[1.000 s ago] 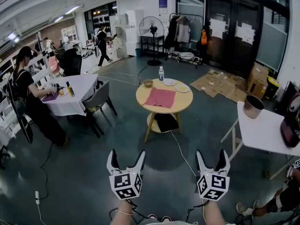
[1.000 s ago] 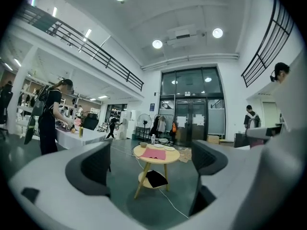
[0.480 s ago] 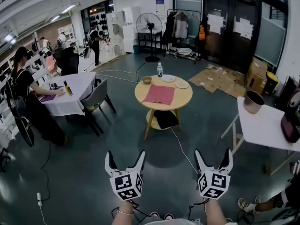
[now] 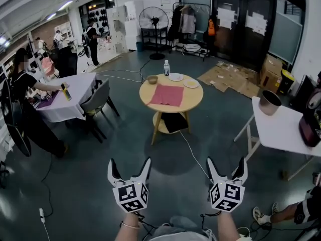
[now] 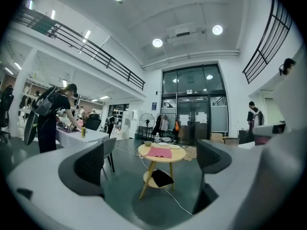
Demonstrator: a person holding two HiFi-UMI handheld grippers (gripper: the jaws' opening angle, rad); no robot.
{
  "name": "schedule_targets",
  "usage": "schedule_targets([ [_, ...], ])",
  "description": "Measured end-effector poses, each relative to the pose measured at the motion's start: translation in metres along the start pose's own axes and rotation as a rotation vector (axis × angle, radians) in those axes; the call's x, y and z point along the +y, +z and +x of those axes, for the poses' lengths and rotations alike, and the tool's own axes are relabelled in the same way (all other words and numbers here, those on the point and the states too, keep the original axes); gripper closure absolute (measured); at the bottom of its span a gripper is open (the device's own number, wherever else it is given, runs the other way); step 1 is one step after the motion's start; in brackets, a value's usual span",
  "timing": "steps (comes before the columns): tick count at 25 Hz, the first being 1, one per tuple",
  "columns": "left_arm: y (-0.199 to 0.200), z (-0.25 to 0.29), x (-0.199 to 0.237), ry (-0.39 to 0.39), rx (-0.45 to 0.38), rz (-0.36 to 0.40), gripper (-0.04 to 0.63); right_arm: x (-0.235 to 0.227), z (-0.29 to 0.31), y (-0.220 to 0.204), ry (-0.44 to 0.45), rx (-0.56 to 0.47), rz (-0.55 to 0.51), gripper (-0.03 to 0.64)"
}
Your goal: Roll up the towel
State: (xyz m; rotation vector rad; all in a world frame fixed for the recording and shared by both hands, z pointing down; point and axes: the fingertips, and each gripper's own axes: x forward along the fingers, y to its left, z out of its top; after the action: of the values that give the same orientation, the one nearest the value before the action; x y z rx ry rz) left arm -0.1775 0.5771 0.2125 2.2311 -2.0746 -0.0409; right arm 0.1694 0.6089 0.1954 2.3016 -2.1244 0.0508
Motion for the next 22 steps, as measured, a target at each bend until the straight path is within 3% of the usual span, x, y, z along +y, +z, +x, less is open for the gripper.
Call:
schedule_targets([
  [9,-0.019,0.047,0.008,0.001,0.057,-0.007,0.017,0.001,0.046,-0.018,-0.009,0.044,0.01,0.029],
  [22,-0.015,0.176,-0.005,0.045,0.085,-0.006,0.017,-0.017,0.187,-0.015,0.022,0.083,0.008,0.029],
])
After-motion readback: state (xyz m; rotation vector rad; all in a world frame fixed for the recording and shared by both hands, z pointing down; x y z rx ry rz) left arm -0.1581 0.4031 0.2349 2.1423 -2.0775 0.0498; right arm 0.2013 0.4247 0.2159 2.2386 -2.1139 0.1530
